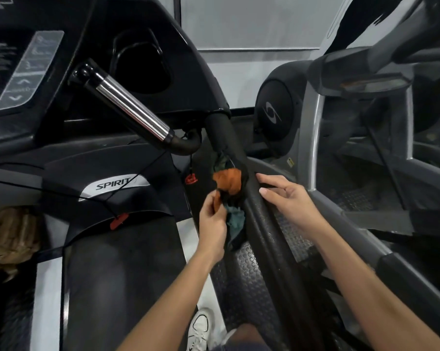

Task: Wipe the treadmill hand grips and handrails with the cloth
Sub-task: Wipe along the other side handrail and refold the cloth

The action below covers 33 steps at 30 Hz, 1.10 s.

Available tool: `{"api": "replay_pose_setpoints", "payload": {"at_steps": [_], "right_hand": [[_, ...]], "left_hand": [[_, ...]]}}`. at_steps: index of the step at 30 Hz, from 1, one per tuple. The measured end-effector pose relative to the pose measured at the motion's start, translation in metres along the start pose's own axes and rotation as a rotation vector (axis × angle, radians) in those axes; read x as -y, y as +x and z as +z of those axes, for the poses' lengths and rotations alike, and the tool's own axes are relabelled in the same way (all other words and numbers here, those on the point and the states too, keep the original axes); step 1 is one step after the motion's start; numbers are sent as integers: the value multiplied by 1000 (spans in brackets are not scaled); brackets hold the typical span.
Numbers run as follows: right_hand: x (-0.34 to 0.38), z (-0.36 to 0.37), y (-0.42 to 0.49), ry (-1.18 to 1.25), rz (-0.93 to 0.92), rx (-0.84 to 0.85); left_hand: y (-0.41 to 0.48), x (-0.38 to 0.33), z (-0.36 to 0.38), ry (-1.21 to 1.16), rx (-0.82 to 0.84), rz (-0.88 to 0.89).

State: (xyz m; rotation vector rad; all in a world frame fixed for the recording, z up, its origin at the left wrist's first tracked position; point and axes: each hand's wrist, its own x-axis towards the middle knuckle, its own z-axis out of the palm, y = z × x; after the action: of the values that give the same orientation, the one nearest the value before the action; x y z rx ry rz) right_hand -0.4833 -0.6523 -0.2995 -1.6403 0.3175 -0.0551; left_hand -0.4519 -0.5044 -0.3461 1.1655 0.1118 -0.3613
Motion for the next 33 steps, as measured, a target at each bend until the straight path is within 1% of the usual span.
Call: {"api": "replay_pose_setpoints", "payload": {"at_steps": [2,3,5,8,10,12,13,16,17,20,21,22,24,25,28,31,33], "right_hand": [[-1,1,0,-23,-22,-4],[-1,1,0,-35,-30,-5],[-1,2,0,-39,-26,-9],[-1,4,-1,4,-28,-14],[-2,4,-3,-14,-50,-15],[-3,4,-4,-11,-34,-28],[-3,4,-4,-8,-22,-38],[-3,6,-6,-5,-1,-61],[-2,6,-7,-5,3,-64],[2,7,-9,-2,7,-63],[2,6,-10,8,7,-62],[2,6,-10,11,7,-63],[2,6,-11,1,9,-62],[2,6,-10,-5,8,-62],[1,6,-10,-11,9,-64],[0,6,-9,1,8,-74],[-1,7,-9,13,8,-78]], "left_hand": [[-21,1,-1,-56,66,-50],[-28,-1,-1,-57,96,-41],[-31,-9,2,79,127,64],[-13,-28,10,301,115,246],[5,-37,12,354,118,277],[18,-41,11,325,118,249],[23,-40,10,269,123,225],[30,-31,9,-17,138,67],[29,-26,7,-71,154,6],[14,-8,0,-73,238,-195],[7,-2,-3,-57,237,-233],[2,4,-6,-53,221,-237],[-9,9,-11,-127,232,-255],[-14,6,-13,-133,235,-248],[-19,-1,-18,-22,225,-150],[-1,-18,-14,74,218,-3],[13,-33,-8,105,208,46]]}}
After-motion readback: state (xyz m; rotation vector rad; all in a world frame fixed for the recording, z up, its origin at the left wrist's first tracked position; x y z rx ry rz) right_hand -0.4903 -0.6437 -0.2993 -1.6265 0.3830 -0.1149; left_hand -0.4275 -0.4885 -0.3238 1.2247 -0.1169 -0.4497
